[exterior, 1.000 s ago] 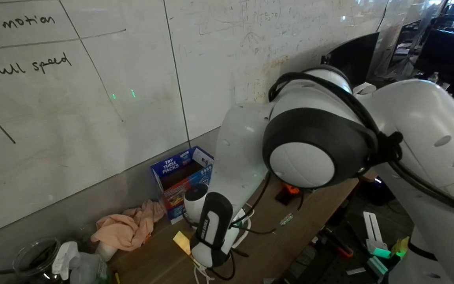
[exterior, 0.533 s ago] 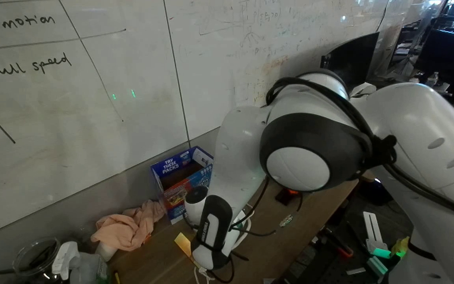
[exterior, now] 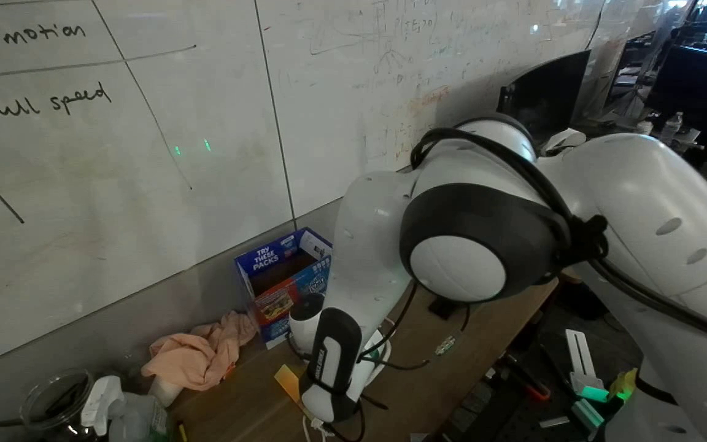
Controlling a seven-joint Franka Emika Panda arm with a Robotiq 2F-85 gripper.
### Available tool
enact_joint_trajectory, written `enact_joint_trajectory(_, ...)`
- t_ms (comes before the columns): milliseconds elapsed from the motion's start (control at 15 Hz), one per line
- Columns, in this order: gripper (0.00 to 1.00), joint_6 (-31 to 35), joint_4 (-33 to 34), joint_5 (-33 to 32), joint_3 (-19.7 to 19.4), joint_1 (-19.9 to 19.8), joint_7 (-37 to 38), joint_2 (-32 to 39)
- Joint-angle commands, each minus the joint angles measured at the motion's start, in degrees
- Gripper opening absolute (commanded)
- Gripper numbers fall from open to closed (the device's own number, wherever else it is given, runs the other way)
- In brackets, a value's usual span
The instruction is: Pick up the white ropes from the counter and put them in the box
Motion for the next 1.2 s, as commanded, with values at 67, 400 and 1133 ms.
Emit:
enact_joint_trajectory(67, 1.0, -0.73, 1.23, 0.3, -0.1, 0.26, 1.02, 0.59)
enact_joint_trajectory(400, 1.0, -2.61, 2.1, 1.03, 0.04, 0.43, 3.37, 0.64)
enact_joint_trajectory(1133, 1.0, 1.33, 1.72, 1.55, 2.52, -2.42, 4.33, 0.74)
